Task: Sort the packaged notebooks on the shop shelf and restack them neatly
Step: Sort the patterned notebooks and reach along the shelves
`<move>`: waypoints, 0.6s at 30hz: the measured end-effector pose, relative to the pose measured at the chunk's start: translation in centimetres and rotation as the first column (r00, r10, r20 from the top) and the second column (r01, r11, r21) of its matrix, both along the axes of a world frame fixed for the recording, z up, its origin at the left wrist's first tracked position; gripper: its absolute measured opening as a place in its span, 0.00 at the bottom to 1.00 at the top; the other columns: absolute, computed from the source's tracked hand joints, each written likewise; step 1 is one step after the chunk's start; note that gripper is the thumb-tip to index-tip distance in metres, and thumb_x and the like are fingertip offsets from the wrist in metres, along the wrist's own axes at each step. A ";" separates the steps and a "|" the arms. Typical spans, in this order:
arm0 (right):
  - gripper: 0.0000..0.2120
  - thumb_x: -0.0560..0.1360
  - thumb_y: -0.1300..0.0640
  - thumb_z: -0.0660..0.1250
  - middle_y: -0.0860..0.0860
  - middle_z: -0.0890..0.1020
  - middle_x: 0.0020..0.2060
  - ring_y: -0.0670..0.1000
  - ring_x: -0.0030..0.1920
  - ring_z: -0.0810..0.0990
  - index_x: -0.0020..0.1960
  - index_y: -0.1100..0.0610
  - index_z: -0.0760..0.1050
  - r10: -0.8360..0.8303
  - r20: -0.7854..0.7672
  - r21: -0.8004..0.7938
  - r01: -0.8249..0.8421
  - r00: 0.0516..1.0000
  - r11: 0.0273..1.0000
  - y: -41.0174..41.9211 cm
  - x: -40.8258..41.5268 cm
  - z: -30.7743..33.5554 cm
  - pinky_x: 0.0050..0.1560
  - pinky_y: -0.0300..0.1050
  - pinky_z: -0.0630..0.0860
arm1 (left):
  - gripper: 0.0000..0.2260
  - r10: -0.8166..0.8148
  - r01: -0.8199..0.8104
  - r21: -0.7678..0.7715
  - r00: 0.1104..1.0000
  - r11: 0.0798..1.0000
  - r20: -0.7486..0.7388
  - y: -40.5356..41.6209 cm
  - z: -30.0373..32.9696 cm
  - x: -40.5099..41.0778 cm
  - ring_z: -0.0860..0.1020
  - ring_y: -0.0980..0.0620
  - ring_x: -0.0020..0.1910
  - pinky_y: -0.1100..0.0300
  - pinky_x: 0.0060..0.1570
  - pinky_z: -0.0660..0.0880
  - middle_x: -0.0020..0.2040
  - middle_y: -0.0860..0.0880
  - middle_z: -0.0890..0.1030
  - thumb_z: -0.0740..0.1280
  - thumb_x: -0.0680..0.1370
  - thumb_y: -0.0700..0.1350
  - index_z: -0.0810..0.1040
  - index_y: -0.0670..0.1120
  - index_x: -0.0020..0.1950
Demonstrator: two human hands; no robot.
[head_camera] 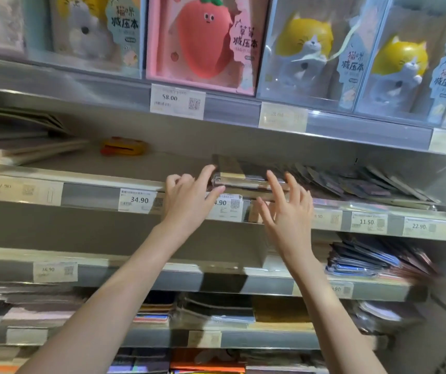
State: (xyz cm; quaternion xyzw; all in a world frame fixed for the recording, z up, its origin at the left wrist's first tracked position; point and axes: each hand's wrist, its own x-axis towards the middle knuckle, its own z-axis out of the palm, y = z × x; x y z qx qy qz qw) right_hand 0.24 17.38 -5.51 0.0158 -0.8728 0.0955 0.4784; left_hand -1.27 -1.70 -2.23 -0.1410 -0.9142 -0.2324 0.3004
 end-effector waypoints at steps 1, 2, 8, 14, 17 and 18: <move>0.25 0.77 0.43 0.53 0.58 0.64 0.71 0.63 0.69 0.63 0.72 0.47 0.62 -0.005 -0.005 0.011 0.005 1.000 1.000 -0.2 0.2 -0.6 0.68 0.64 0.61 | 0.21 0.003 -0.003 -0.010 0.999 1.000 -0.050 0.0 -0.5 0.2 0.68 0.46 0.62 0.54 0.61 0.59 0.59 0.49 0.77 0.55 0.80 0.57 0.62 0.53 0.72; 0.25 0.77 0.44 0.54 0.57 0.61 0.73 0.63 0.71 0.60 0.73 0.47 0.60 -0.007 -0.007 0.023 0.007 1.000 1.000 -0.4 0.4 -1.3 0.69 0.64 0.59 | 0.21 -0.009 0.007 -0.020 0.992 1.000 -0.126 -0.2 -1.1 0.3 0.68 0.47 0.63 0.55 0.63 0.58 0.61 0.49 0.76 0.56 0.80 0.55 0.63 0.51 0.72; 0.26 0.77 0.44 0.52 0.53 0.53 0.76 0.58 0.75 0.48 0.74 0.44 0.54 0.016 0.151 0.064 -0.026 0.988 0.998 -2.8 2.3 -6.0 0.70 0.67 0.53 | 0.21 -0.097 0.099 -0.005 0.960 0.995 -0.261 -1.5 -4.7 1.4 0.59 0.48 0.73 0.54 0.72 0.45 0.71 0.47 0.67 0.59 0.80 0.45 0.63 0.48 0.73; 0.27 0.78 0.49 0.57 0.52 0.52 0.76 0.52 0.75 0.44 0.75 0.46 0.53 0.083 0.251 0.042 -0.096 0.965 0.994 -6.2 4.6 -10.9 0.72 0.63 0.48 | 0.23 -0.170 0.167 -0.031 0.962 0.985 -0.212 -3.3 -10.1 4.1 0.55 0.47 0.75 0.50 0.73 0.46 0.74 0.46 0.62 0.62 0.78 0.40 0.64 0.49 0.73; 0.27 0.79 0.49 0.58 0.52 0.53 0.76 0.53 0.76 0.47 0.75 0.47 0.53 0.077 0.323 0.014 -0.086 0.943 0.996 -7.8 5.9 -13.6 0.73 0.61 0.48 | 0.22 -0.183 0.181 -0.030 0.969 0.983 -0.166 -4.7 -13.5 5.4 0.58 0.46 0.74 0.49 0.73 0.49 0.73 0.45 0.65 0.62 0.78 0.39 0.67 0.48 0.71; 0.26 0.79 0.48 0.57 0.52 0.54 0.76 0.53 0.76 0.48 0.75 0.48 0.53 0.071 0.344 0.011 -0.080 0.936 0.997 -8.4 6.3 -14.6 0.73 0.60 0.47 | 0.22 -0.183 0.181 -0.027 0.973 0.983 -0.139 -5.2 -14.6 5.8 0.59 0.46 0.73 0.49 0.73 0.49 0.73 0.46 0.65 0.62 0.78 0.39 0.67 0.49 0.71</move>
